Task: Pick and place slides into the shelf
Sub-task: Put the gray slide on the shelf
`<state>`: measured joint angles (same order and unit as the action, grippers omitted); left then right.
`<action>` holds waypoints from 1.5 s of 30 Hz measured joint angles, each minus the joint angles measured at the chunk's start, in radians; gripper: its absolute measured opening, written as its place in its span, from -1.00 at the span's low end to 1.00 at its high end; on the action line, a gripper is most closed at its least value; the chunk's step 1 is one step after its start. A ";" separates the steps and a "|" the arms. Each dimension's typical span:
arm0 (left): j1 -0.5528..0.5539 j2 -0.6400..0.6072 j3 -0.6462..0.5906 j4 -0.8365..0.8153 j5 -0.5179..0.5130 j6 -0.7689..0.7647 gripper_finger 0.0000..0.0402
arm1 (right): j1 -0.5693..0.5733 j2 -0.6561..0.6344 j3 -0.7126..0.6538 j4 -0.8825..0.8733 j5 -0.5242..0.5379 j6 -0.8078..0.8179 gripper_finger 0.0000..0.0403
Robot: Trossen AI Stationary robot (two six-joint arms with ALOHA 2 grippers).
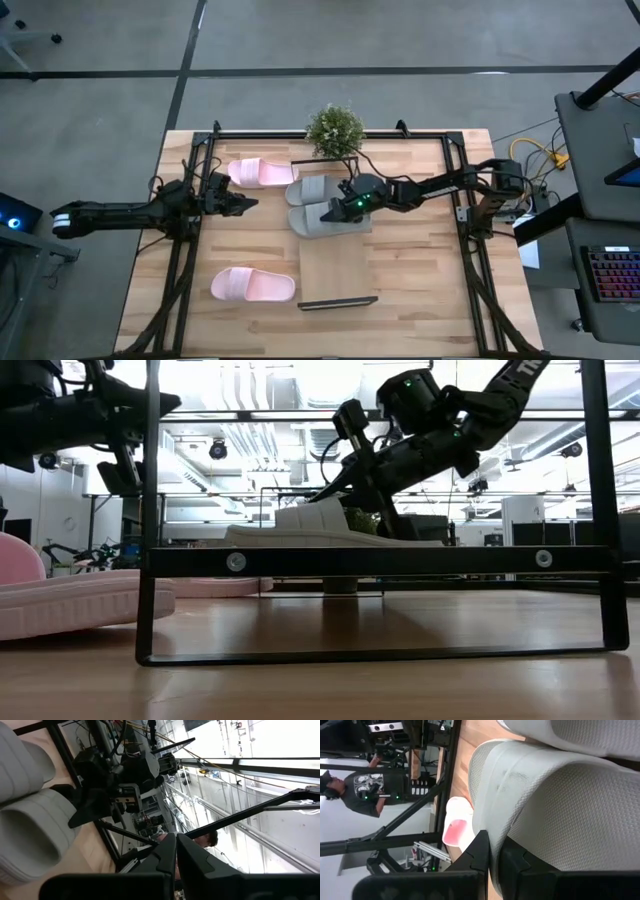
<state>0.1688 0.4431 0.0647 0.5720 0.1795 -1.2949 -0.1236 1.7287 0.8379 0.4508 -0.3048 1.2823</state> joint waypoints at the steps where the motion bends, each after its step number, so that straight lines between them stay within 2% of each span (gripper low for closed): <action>1: 0.000 0.000 0.000 0.000 0.000 0.000 -1.00 | -0.001 0.000 0.002 -0.003 -0.003 0.000 -0.94; 11: 0.000 -0.001 -0.002 0.004 0.000 0.000 -1.00 | -0.003 0.000 0.003 -0.003 -0.004 -0.016 -0.84; 20: 0.000 0.000 -0.003 0.004 0.002 0.051 -1.00 | -0.003 0.000 0.003 0.001 -0.001 -0.031 -0.54; 34: 0.000 0.004 -0.003 -0.014 0.007 0.044 -1.00 | -0.011 -0.006 0.004 0.004 -0.008 -0.053 -0.04; 45: 0.000 0.008 -0.001 -0.014 0.053 0.019 -1.00 | -0.028 -0.008 0.004 0.001 -0.017 -0.069 0.00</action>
<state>0.1684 0.4509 0.0639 0.5585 0.2321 -1.2762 -0.1511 1.7206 0.8421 0.4521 -0.3215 1.2135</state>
